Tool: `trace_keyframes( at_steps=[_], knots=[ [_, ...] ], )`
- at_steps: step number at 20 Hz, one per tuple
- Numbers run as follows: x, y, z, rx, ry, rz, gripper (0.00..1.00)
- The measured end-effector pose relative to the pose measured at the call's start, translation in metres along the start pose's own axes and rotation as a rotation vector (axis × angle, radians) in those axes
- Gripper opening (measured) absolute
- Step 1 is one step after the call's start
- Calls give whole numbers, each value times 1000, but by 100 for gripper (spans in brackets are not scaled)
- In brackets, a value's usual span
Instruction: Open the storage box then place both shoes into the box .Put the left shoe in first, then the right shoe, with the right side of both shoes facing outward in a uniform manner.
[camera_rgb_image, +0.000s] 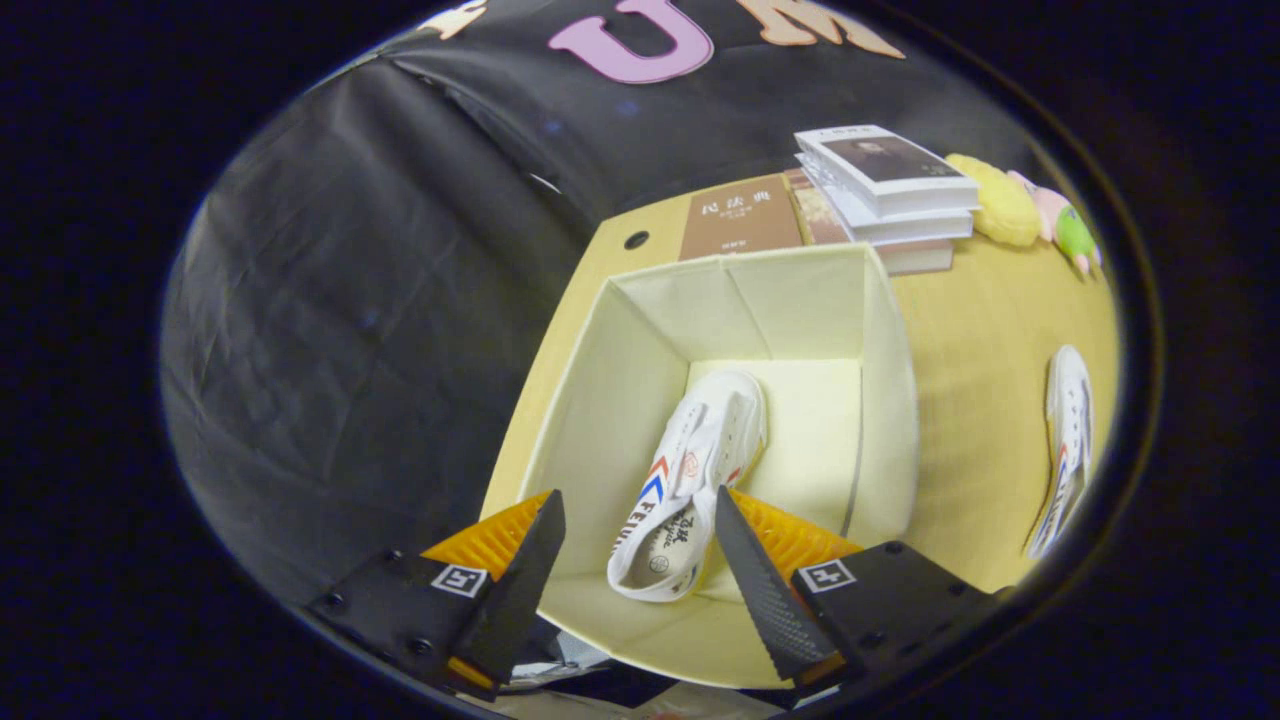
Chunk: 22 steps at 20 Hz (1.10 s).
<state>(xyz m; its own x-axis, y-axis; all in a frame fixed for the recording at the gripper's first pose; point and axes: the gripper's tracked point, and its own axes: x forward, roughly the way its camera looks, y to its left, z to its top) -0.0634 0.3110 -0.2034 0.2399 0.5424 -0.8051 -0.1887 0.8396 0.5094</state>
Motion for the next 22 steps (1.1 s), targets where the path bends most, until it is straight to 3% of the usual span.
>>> trace_keyframes(
  at_steps=[7,22],
  knots=[
    [-70,-57,35,-54,-121,-33,100],
    [-150,-279,43,-12,-178,-303,100]
  ],
)
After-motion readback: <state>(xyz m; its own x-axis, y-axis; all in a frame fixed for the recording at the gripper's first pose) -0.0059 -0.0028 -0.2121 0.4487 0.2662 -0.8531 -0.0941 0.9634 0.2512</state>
